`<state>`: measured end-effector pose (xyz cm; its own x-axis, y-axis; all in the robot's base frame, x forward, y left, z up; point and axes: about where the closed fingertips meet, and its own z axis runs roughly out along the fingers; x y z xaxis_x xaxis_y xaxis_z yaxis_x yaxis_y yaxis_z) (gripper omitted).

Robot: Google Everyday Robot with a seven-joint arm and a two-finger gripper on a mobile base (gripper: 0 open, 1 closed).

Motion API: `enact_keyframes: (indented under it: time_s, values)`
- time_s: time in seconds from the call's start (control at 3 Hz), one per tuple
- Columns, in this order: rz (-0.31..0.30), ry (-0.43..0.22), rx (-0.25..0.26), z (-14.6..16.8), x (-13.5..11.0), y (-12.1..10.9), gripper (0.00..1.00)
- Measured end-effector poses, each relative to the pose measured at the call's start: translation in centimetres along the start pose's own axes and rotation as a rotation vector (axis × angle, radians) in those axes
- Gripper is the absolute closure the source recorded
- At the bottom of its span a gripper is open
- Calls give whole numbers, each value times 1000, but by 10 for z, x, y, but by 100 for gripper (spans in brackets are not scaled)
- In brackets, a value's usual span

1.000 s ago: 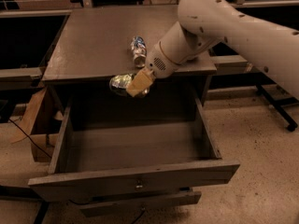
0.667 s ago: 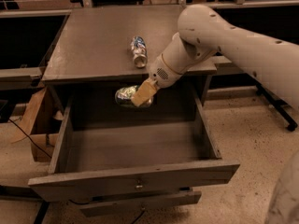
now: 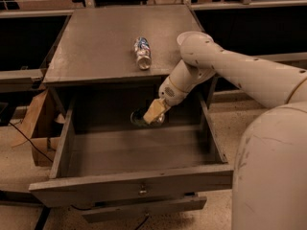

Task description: Place green can into top drawer

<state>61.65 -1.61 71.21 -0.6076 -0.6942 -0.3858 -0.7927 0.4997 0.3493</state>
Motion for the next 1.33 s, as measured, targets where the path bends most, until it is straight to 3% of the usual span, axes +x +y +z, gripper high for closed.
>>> enact_keyframes:
  time_s: [0.33, 1.0, 1.33]
  values:
    - [68, 14, -6, 14, 14, -13, 82]
    - [125, 15, 4, 20, 24, -21, 35]
    - [134, 15, 8, 21, 26, -21, 4]
